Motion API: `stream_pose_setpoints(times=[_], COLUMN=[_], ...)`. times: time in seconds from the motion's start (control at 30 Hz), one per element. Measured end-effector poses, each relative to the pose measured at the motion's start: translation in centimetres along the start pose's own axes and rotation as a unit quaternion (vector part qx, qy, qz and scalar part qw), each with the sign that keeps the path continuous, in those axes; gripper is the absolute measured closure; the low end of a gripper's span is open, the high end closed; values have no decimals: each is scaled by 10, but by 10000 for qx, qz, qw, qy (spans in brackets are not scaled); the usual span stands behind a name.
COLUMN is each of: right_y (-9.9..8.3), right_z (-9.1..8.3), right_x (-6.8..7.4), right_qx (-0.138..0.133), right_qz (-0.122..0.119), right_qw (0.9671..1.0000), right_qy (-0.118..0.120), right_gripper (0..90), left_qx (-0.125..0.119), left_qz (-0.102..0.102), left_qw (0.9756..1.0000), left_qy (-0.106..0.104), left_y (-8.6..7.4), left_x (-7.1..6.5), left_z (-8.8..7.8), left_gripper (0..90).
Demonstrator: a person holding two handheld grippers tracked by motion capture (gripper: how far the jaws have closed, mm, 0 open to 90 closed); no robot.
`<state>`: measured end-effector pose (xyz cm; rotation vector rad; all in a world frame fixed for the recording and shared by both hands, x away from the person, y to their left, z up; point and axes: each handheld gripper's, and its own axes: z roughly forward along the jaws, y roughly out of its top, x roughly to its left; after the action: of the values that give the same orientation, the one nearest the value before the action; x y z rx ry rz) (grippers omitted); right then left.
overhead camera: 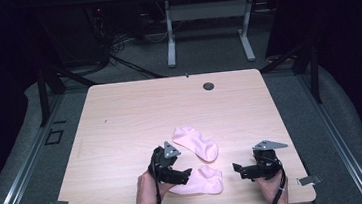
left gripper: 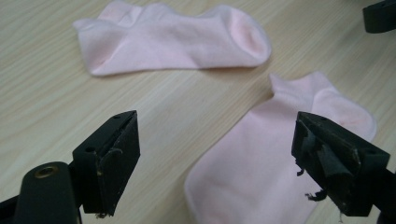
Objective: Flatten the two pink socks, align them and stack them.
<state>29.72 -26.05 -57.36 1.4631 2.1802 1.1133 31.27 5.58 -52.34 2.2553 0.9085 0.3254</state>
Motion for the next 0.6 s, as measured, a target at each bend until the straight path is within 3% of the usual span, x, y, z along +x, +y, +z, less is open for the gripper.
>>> stream_pose_setpoints(times=[0.13,0.47,0.6], right_y=[-3,-4,-5], right_z=[2,7,7], right_x=[-9,-19,-18], right_qx=[24,-88,-93], right_qz=[-35,-37,-30], right_qw=[9998,9995,9994], right_qy=[-199,-302,-335], right_gripper=[0,0,0], left_qx=[73,464,589], left_qz=[163,487,631], left_qw=[9998,9974,9957], left_qy=[-77,-257,-347], left_y=[21,58,71], left_x=[-7,-22,-26], left_z=[16,58,73], left_gripper=[138,168,281])
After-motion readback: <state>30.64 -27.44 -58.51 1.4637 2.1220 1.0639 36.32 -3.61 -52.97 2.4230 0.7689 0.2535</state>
